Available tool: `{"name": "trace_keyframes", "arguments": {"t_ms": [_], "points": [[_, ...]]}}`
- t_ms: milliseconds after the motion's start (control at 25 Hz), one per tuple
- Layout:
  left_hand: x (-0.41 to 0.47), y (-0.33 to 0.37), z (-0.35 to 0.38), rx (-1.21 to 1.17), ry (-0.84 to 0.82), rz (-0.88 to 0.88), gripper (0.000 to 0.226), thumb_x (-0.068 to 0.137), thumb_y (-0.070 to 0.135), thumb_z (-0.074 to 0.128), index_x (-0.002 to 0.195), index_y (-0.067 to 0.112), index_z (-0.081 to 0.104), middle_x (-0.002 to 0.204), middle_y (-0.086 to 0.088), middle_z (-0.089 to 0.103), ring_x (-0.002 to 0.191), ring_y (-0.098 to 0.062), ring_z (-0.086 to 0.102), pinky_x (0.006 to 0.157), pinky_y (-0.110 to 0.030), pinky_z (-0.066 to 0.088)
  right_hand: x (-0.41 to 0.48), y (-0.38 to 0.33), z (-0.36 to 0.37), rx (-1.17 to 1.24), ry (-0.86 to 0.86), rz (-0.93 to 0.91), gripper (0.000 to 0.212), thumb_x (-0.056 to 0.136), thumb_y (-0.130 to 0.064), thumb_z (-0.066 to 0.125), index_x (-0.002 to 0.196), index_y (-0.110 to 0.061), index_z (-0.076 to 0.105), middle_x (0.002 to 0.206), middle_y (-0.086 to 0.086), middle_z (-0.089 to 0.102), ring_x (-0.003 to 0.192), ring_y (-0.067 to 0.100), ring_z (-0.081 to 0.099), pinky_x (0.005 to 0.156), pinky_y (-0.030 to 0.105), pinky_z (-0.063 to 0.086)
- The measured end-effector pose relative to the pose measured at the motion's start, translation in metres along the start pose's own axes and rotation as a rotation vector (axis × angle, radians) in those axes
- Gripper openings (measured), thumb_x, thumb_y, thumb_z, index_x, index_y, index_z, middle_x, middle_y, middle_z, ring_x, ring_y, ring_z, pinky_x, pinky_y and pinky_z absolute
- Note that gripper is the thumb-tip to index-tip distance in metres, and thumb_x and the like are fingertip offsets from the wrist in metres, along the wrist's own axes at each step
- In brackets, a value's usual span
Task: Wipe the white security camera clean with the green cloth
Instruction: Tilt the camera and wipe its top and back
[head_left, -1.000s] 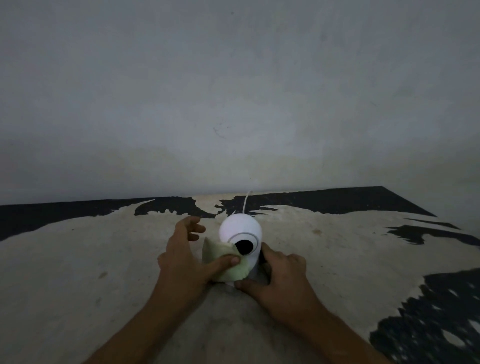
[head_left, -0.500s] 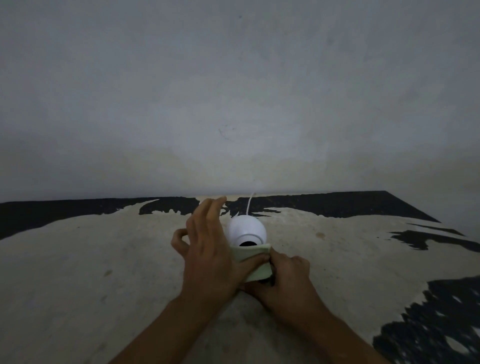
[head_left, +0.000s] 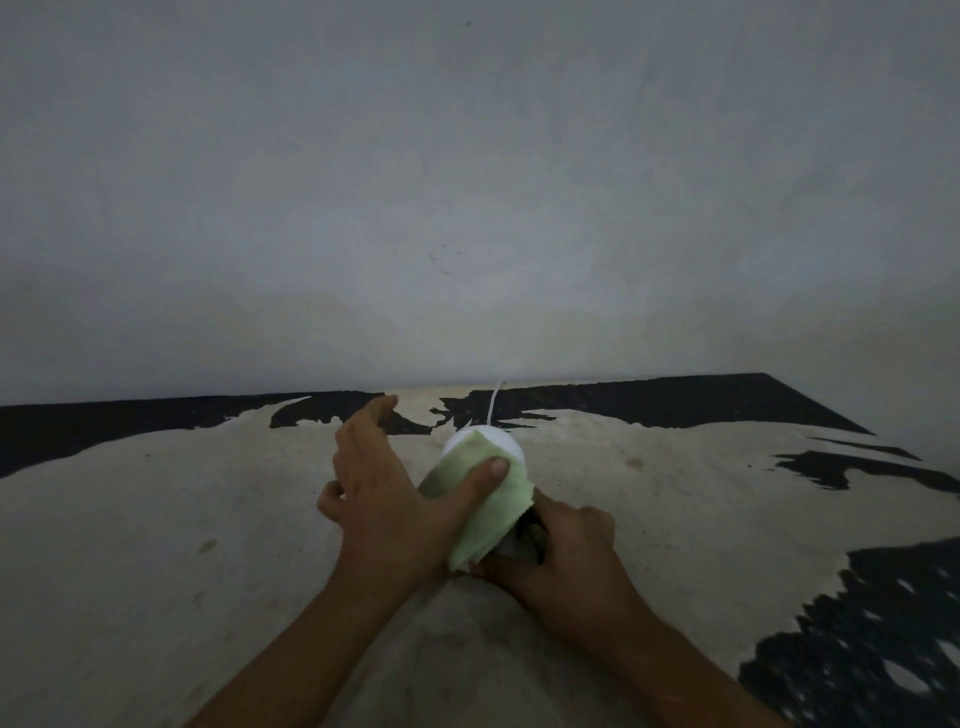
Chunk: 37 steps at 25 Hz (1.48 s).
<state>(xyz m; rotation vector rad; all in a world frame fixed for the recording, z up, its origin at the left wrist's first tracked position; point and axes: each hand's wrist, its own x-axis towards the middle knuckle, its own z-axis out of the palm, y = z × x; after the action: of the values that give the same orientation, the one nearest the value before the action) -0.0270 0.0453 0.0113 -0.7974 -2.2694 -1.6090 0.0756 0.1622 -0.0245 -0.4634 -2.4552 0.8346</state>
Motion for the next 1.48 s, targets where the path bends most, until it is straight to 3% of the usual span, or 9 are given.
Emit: {"name": "trace_keyframes", "arguments": {"t_ms": [120, 240, 640, 800, 1000, 1080, 1200, 1280, 1480], "points": [[-0.002, -0.007, -0.006, -0.236, -0.101, -0.114, 0.083, 0.045, 0.068, 0.074, 0.111, 0.036, 0.033, 0.102, 0.012, 0.053, 0.096, -0.009, 0.057, 0.075, -0.033, 0.052, 0.001, 0.003, 0.002, -0.033, -0.012, -0.011, 0.063, 0.062, -0.071, 0.063, 0.115, -0.038, 0.054, 0.100, -0.017, 0.070, 0.092, 0.009, 0.063, 0.090, 0.044, 0.047], [-0.009, -0.010, -0.011, -0.302, -0.176, -0.185, 0.075, 0.050, 0.058, 0.073, 0.110, 0.026, 0.042, 0.095, 0.006, 0.059, 0.085, -0.011, 0.062, 0.061, -0.021, 0.049, -0.001, 0.003, 0.002, -0.026, -0.012, -0.023, 0.066, 0.064, -0.076, 0.060, 0.118, -0.039, 0.053, 0.100, -0.017, 0.070, 0.090, 0.008, 0.063, 0.088, 0.044, 0.048], [-0.033, -0.016, -0.038, -0.178, -0.233, -0.108, 0.008, 0.076, 0.029, 0.071, 0.073, 0.023, 0.067, 0.072, 0.002, 0.073, 0.064, -0.004, 0.066, 0.052, -0.013, 0.048, -0.008, 0.001, -0.005, 0.031, -0.043, -0.031, 0.064, 0.067, -0.077, 0.061, 0.117, -0.038, 0.054, 0.105, -0.017, 0.069, 0.097, 0.007, 0.064, 0.091, 0.044, 0.048], [-0.050, 0.005, -0.045, -0.340, -0.302, -0.110, 0.005, 0.079, 0.017, 0.069, 0.079, 0.017, 0.064, 0.076, -0.002, 0.075, 0.070, -0.011, 0.070, 0.059, -0.017, 0.053, -0.013, -0.007, -0.034, -0.044, -0.087, -0.001, 0.057, 0.078, -0.049, 0.061, 0.130, -0.039, 0.038, 0.117, -0.019, 0.053, 0.113, 0.004, 0.042, 0.102, 0.033, 0.028], [-0.059, 0.034, -0.038, -0.486, -0.359, -0.085, 0.016, 0.082, 0.011, 0.065, 0.081, 0.015, 0.049, 0.077, -0.009, 0.075, 0.073, -0.019, 0.070, 0.065, -0.030, 0.053, -0.017, -0.017, -0.074, 0.422, 0.087, 0.024, 0.021, 0.096, -0.020, 0.050, 0.098, -0.023, 0.071, 0.101, -0.002, 0.072, 0.099, 0.010, 0.064, 0.088, 0.027, 0.050], [-0.060, 0.041, -0.025, -0.446, -0.337, -0.035, 0.021, 0.084, 0.008, 0.063, 0.074, 0.016, 0.047, 0.077, -0.007, 0.072, 0.066, -0.010, 0.067, 0.061, -0.023, 0.052, -0.021, -0.010, -0.084, 0.650, -0.022, 0.123, 0.027, 0.096, -0.023, 0.047, 0.090, -0.010, 0.070, 0.101, 0.010, 0.074, 0.095, 0.027, 0.067, 0.080, 0.032, 0.055], [-0.059, 0.048, 0.002, -0.390, -0.296, 0.029, 0.025, 0.085, 0.001, 0.060, 0.067, 0.013, 0.046, 0.067, 0.005, 0.066, 0.061, -0.002, 0.060, 0.060, -0.014, 0.051, -0.032, 0.010, -0.095, 1.117, -0.234, 0.310, 0.040, 0.076, -0.041, 0.072, 0.090, -0.006, 0.056, 0.102, 0.023, 0.069, 0.082, 0.037, 0.064, 0.066, 0.041, 0.055], [-0.058, 0.050, 0.021, -0.312, -0.333, 0.068, 0.033, 0.084, -0.006, 0.056, 0.062, 0.018, 0.049, 0.059, 0.015, 0.058, 0.056, 0.003, 0.050, 0.056, -0.008, 0.041, -0.037, 0.025, -0.101, 1.105, -0.249, 0.285, 0.041, 0.067, -0.026, 0.084, 0.085, -0.010, 0.051, 0.095, 0.024, 0.068, 0.077, 0.034, 0.064, 0.062, 0.040, 0.055], [-0.054, 0.055, 0.060, -0.275, -0.393, 0.048, 0.023, 0.085, 0.001, 0.052, 0.082, 0.019, 0.066, 0.082, 0.008, 0.067, 0.070, -0.003, 0.061, 0.062, -0.019, 0.052, -0.031, 0.047, -0.105, 0.606, 0.092, 0.234, 0.020, 0.087, 0.009, 0.058, 0.077, -0.007, 0.065, 0.087, 0.010, 0.073, 0.077, 0.025, 0.066, 0.062, 0.034, 0.056]]}}
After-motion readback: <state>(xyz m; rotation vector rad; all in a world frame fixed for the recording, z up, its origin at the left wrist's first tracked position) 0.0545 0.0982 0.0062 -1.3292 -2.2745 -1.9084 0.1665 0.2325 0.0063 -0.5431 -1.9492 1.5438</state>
